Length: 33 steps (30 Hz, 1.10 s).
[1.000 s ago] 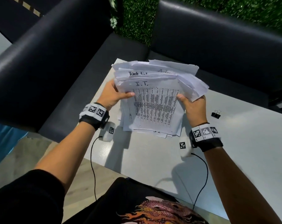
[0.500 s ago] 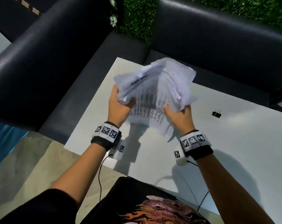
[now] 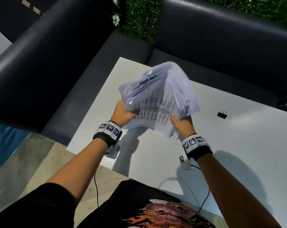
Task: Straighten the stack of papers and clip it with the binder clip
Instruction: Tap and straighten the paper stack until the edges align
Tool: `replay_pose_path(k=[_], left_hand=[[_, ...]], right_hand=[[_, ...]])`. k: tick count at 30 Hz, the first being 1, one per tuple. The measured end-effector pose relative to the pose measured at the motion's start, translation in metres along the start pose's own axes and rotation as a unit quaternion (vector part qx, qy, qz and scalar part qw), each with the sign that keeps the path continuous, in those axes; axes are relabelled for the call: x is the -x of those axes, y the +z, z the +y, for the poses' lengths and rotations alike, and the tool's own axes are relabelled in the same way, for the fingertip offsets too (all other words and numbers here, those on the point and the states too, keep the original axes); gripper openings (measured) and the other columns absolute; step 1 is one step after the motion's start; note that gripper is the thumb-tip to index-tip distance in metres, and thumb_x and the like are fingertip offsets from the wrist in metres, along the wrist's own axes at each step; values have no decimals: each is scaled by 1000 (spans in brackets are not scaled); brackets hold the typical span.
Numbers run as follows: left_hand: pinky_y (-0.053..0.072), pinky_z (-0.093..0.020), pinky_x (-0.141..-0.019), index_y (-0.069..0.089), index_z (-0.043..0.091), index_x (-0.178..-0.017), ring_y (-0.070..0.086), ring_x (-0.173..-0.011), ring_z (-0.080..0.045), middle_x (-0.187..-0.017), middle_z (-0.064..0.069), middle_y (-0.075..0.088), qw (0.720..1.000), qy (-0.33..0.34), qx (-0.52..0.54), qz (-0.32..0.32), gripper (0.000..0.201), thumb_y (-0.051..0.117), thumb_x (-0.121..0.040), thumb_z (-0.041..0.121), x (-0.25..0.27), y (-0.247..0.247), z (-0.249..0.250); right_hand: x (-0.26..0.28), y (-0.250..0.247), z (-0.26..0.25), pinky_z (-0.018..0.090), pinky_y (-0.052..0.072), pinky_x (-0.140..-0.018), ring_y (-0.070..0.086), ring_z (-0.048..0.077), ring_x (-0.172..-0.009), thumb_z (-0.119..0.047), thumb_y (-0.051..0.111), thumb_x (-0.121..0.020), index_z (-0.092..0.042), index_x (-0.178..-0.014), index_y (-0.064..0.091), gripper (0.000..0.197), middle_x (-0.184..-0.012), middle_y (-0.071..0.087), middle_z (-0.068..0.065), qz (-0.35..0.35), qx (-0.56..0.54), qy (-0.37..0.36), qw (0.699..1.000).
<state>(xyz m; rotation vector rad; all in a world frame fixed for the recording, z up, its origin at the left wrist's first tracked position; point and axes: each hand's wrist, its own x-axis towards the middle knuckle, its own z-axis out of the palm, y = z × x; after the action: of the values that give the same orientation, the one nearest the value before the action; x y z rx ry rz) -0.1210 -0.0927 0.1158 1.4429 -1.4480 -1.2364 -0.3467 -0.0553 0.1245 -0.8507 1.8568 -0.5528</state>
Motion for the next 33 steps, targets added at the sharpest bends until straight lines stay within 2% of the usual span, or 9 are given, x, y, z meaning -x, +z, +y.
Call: replay_pose_path(k=[3,10,15,18,20,23,27,30,33], left_hand=[[61,-39,-71,64,-2,-100,68,-77,-15,-88,-15,68,1000,-10,1,9,23,69,-78,-5,-14,-2,11],[39,-14,-42,47,17,-50,43,-38,2,-42,11,47,989,-111,78,51,41,75,-76,1,-8,-18,-1],[59,-33,-79,55,2,-74,49,-91,-58,-83,-28,69,940,-176,258,136,19,62,-81,-14,9,-7,-8],[58,-43,-72,59,-13,-95,67,-78,-42,-113,-40,57,911,-241,297,152,30,75,-75,1,13,1,-28],[54,-25,-55,58,-13,-103,66,-58,-21,-102,-18,63,885,-261,346,172,45,80,-69,7,15,8,-42],[57,-27,-55,60,-7,-103,72,-61,-15,-83,-12,72,860,-300,374,176,28,72,-79,3,26,27,-59],[55,-20,-55,68,4,-105,67,-88,-20,-99,-13,71,844,-338,402,109,20,64,-86,5,48,27,-86],[58,-24,-62,68,12,-114,66,-97,-16,-115,-10,69,801,-351,460,152,37,73,-78,14,57,-9,-122],[58,-27,-67,51,11,-128,70,-91,-21,-111,-13,70,873,-326,350,94,57,74,-77,15,63,-37,-147]], right_hand=[[-4,-9,-19,37,50,-92,65,20,-87,-11,66,-86,-16,-79,51,17,-86,62,0,36,-105,-90,990],[-26,-52,35,26,59,-77,69,18,-96,-6,76,-74,-8,-125,54,56,-114,68,8,-161,-156,-69,972],[-36,-35,126,68,38,-98,52,45,-121,-31,78,-74,-17,-131,52,64,-131,58,20,-273,-351,54,894],[-38,-21,136,65,13,-108,31,49,-134,-22,46,-96,-4,-131,48,39,-140,43,28,-248,-408,-24,878],[-22,4,110,59,30,-107,39,44,-131,-13,51,-92,-3,-134,45,43,-139,47,24,-244,-442,-1,863],[-23,12,81,46,50,-95,63,29,-107,-9,70,-82,-5,-131,50,54,-130,58,20,-110,-365,16,924],[-45,-1,96,51,52,-91,67,28,-103,1,78,-70,-10,-116,64,50,-117,69,12,-17,-284,20,958],[-43,-31,102,30,58,-81,67,22,-93,11,71,-74,0,-118,60,47,-112,67,9,7,-205,-28,978],[-45,-51,104,24,54,-84,67,4,-85,17,67,-73,-5,-119,59,52,-102,69,1,-32,-172,-69,982]])
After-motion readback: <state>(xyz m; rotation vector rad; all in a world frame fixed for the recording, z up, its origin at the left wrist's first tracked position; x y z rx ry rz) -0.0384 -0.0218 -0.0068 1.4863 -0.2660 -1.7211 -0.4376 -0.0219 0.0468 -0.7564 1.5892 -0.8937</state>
